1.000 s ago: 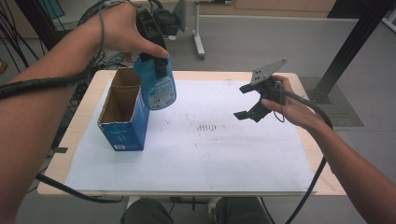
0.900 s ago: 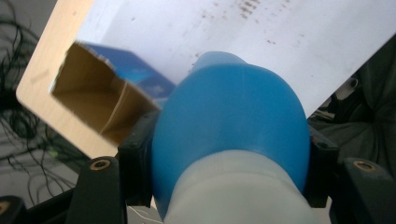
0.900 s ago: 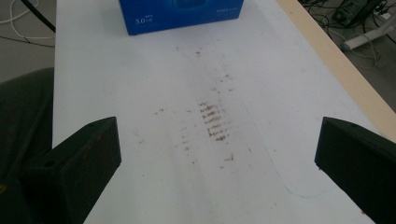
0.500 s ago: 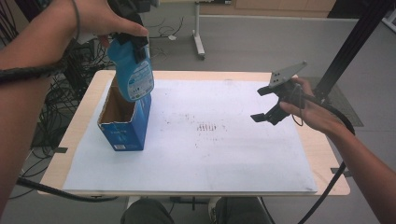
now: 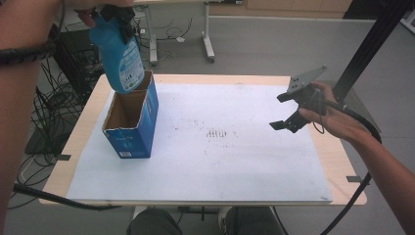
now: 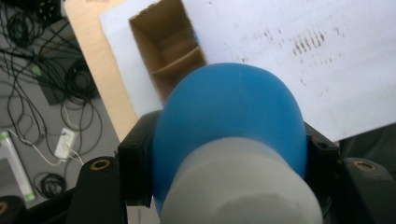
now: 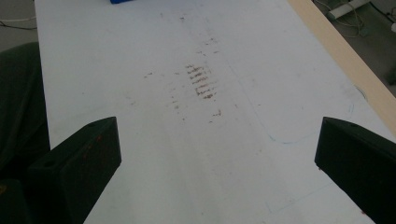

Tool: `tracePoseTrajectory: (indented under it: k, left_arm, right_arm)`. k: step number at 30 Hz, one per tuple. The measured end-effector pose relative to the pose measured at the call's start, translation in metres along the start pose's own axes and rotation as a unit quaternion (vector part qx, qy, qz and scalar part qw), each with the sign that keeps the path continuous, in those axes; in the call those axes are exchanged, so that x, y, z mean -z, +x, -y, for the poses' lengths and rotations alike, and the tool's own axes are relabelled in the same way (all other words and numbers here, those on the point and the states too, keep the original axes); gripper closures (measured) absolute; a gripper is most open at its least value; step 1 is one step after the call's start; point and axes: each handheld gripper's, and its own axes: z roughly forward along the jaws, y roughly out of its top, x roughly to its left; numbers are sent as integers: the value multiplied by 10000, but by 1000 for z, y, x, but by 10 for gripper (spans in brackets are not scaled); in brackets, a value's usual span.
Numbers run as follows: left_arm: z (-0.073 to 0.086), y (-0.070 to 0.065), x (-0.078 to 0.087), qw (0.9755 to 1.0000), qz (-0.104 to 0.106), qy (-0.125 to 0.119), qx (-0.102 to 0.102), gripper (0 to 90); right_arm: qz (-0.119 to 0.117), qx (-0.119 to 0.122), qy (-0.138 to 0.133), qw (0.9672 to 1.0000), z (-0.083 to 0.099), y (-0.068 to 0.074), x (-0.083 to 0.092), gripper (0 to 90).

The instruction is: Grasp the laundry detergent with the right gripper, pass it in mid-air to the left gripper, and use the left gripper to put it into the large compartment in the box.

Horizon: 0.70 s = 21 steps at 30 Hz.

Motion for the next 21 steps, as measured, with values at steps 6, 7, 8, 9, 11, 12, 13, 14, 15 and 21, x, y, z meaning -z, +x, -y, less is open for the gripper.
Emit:
tracePoseTrajectory:
  k: [6,7,8,9,11,12,13,14,15,21]
  left_arm:
    - [1,18,8,9983,19,-123,577,371]
    - [1,20,9,9977,27,-144,654,371]
    - [1,23,10,9971,39,-148,749,371]
    - [1,27,10,9964,43,-140,836,371]
    - [2,31,9,9947,29,-128,1018,372]
    - [2,34,8,9937,13,-92,1116,371]
    - [2,36,7,9932,2,-79,1164,371]
    - [2,38,5,9925,-8,-56,1221,371]
    - [3,39,4,9920,-8,-50,1264,371]
    - [5,49,-6,9875,36,58,1576,372]
  right_arm:
    - [0,27,49,10000,-3,1,-1,2]
    - [4,40,56,10000,-3,0,-1,2]
    - [0,39,68,10000,-4,0,-1,2]
    - [-1,36,78,10000,-4,0,-1,2]
    - [15,62,100,9999,-6,0,0,2]
    - [19,74,101,9999,-6,0,0,2]
    - [21,75,106,9999,-7,0,1,2]
    - [27,86,105,9999,-8,0,1,2]
    - [33,92,101,9999,-8,0,2,2]
    - [33,101,126,9999,-8,0,4,3]
